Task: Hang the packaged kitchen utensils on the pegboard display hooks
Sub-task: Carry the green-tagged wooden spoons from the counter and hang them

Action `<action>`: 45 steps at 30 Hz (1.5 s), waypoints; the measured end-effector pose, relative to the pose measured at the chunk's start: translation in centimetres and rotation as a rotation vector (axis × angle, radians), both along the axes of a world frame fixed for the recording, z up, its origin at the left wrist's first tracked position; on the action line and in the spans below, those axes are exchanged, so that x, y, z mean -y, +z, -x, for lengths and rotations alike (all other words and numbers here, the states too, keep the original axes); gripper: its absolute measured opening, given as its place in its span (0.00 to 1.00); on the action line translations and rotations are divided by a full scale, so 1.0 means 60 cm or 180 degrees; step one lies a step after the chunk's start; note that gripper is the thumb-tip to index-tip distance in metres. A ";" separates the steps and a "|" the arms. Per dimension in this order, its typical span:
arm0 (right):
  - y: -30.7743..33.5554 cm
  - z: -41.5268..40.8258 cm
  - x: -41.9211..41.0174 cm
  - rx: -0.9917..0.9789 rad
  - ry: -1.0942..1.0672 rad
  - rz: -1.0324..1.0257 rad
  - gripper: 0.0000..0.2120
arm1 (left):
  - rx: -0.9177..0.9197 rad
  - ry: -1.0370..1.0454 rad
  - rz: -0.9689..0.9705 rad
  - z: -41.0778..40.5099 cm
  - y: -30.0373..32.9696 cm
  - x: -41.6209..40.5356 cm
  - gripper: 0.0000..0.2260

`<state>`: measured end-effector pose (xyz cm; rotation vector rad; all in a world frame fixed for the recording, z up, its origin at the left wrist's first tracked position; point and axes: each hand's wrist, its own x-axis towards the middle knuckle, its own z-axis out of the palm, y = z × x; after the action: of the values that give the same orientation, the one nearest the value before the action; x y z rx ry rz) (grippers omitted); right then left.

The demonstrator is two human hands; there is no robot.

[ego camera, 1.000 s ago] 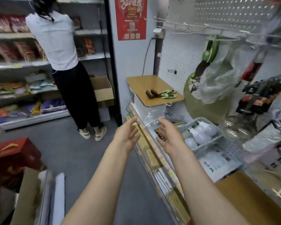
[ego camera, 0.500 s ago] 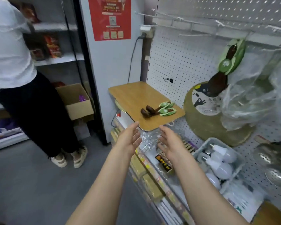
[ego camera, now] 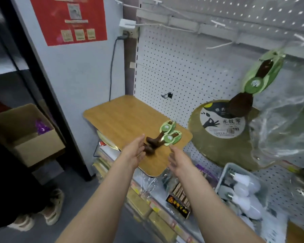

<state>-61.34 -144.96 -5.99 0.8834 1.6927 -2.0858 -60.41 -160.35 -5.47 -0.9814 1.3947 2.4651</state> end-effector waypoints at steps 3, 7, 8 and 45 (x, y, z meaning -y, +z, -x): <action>-0.018 0.065 0.020 0.0121 -0.0012 0.0082 0.27 | 0.0009 0.0019 0.0106 0.058 -0.007 0.021 0.20; -0.036 0.138 0.040 0.0276 -0.0081 0.0043 0.20 | 0.0090 -0.0196 0.0365 0.126 -0.009 0.046 0.16; -0.042 0.155 0.045 0.0272 -0.0101 0.0015 0.16 | 0.0091 -0.0261 0.0438 0.146 -0.015 0.053 0.17; -0.161 0.405 0.159 0.0813 -0.1633 0.0079 0.17 | 0.0246 -0.2602 0.0834 0.604 -0.233 0.034 0.14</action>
<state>-85.66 -154.50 -15.63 1.6367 1.4075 -2.1603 -96.65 -162.39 -19.46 -0.3924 1.6772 1.6592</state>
